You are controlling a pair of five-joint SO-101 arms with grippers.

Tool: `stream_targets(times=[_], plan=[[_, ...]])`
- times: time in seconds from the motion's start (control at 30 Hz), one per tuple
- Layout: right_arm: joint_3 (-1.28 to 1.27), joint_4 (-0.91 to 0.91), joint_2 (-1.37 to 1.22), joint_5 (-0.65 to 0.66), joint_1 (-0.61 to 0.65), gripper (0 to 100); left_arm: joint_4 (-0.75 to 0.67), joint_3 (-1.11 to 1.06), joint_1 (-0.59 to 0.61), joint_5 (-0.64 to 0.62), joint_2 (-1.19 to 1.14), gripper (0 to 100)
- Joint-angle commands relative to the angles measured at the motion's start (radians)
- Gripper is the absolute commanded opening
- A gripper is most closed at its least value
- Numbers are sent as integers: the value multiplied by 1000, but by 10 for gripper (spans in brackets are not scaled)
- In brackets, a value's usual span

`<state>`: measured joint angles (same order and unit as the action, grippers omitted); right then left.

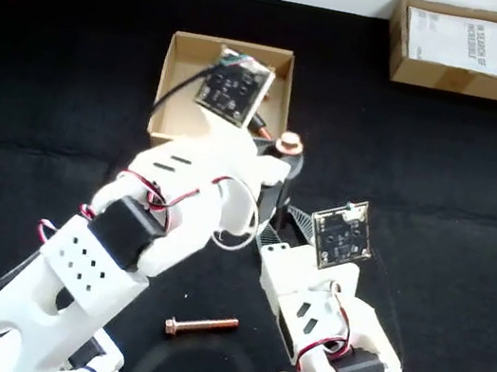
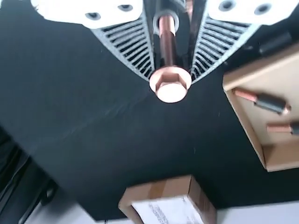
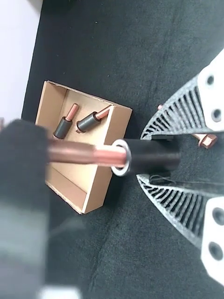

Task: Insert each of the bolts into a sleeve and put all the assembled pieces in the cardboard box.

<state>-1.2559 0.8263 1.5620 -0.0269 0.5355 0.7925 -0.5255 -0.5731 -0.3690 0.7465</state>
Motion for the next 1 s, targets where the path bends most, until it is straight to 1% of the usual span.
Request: stream_targets(times=[0.0,0.07,0.2,0.37,0.43,0.57,0.63,0.7,0.83,0.97], plan=[[7,-22,18,5,-1,9,0,-39,-10,-58,42,9],[4,-22,16,5,-1,9,-2,-77,-22,-110,59,9],[2,-22,15,6,-1,9,-2,-157,-61,-114,99,9],[1,-22,15,8,-2,9,28,-173,-64,-112,151,16],[1,-22,15,8,-2,9,77,-168,-64,-75,159,62],[1,-22,15,8,-2,9,195,-156,-59,-52,162,232],[1,-22,15,8,-4,9,284,-120,-61,-51,162,292],[1,-22,15,8,-16,9,359,-81,-64,-49,162,309],[5,-22,13,9,-44,9,468,21,-56,-49,162,309],[10,-27,13,87,-51,9,623,160,-54,-48,162,309]])
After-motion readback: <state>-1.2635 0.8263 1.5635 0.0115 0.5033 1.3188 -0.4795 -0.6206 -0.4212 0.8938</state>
